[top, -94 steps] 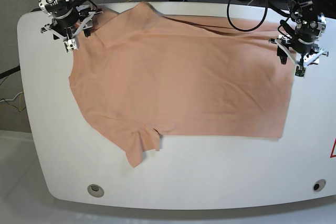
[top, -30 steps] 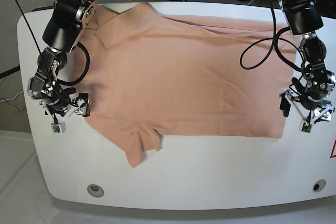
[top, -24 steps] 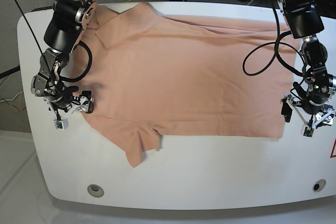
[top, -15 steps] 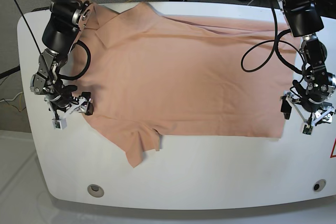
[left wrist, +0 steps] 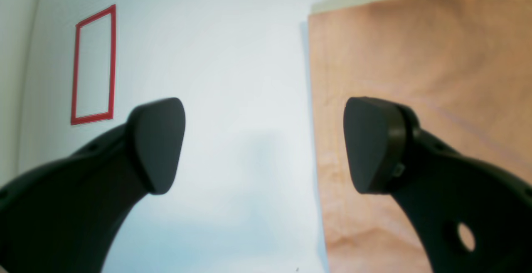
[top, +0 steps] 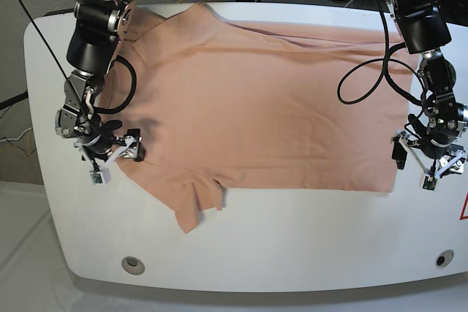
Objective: Fold the T-shirt properly
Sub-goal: 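Move the right gripper to the sleeve hem, left gripper toward body hem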
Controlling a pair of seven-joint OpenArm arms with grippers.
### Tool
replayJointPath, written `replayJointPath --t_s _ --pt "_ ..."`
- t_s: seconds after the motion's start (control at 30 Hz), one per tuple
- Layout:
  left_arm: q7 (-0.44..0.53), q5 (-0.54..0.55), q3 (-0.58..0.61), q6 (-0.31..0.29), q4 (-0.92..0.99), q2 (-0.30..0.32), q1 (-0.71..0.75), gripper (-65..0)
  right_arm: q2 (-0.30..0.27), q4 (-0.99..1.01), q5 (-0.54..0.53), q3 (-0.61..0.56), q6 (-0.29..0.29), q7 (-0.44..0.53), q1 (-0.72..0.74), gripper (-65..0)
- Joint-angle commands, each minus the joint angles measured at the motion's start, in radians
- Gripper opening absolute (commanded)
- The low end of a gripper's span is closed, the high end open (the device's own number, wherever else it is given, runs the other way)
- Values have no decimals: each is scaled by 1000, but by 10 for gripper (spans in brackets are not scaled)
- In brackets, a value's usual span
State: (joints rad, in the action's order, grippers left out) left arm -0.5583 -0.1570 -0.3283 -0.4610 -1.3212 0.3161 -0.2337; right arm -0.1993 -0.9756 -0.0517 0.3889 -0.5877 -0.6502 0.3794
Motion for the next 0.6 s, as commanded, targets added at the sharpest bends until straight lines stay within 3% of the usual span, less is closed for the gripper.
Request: replayJointPath --t_s 0.0,0.2,0.3,0.37,0.57 --pt "19 4 -4 9 -8 15 -26 -95 22 -41 5 -5 18 -30 -3 -161" --pt "19 4 -4 9 -2 15 -26 -95 30 -55 5 -8 42 -32 -18 -164" --pt "19 4 -4 9 -2 15 -26 -95 31 -55 5 -8 41 -32 -20 -207" --pt "19 4 -4 9 -2 15 -26 -95 31 -53 5 -8 41 -32 -21 -285" --pt "19 6 -4 9 -2 10 -26 -95 28 -52 5 -8 42 -32 -21 -629"
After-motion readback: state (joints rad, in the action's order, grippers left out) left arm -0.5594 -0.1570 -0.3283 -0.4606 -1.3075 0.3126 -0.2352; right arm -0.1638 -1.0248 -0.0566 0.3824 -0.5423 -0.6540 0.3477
